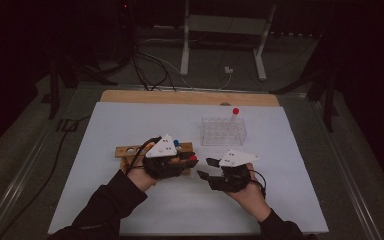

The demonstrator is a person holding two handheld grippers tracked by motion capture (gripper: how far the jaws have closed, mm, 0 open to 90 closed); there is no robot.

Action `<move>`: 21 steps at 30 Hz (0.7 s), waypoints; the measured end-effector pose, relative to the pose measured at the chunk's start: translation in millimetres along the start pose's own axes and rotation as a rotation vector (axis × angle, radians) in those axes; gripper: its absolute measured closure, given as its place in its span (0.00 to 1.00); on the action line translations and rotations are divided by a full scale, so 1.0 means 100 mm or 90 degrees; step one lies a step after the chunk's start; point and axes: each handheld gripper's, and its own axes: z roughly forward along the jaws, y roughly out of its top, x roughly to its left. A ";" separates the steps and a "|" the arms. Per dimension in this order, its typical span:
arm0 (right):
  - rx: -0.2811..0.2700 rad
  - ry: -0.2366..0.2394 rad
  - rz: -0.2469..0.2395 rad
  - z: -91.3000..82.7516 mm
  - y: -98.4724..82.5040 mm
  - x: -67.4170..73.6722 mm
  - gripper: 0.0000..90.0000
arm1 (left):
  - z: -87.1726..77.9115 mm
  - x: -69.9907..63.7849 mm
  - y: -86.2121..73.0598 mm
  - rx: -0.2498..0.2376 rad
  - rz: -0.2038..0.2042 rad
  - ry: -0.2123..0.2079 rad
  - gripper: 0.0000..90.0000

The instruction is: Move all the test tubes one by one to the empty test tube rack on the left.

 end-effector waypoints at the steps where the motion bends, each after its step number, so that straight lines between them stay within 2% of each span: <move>1: 0.001 -0.004 0.000 0.00 0.00 0.00 0.41 | -0.04 0.01 0.00 -0.001 -0.001 0.005 0.80; 6: -0.004 -0.015 0.011 0.01 0.00 -0.02 0.24 | -0.27 0.08 -0.02 -0.010 -0.005 0.039 0.80; 11: -0.011 -0.030 0.036 0.01 0.00 -0.04 0.05 | -0.50 0.16 -0.03 -0.017 -0.007 0.078 0.80; 14: -0.016 -0.027 0.045 -0.01 0.00 -0.06 0.00 | -0.62 0.20 -0.05 -0.018 -0.011 0.095 0.80; 16: -0.022 -0.016 0.051 -0.03 0.00 -0.08 0.00 | -0.69 0.23 -0.07 -0.019 -0.018 0.108 0.80; 21: -0.035 -0.014 0.047 -0.07 0.00 -0.08 0.00 | -0.86 0.29 -0.17 -0.014 -0.031 0.136 0.80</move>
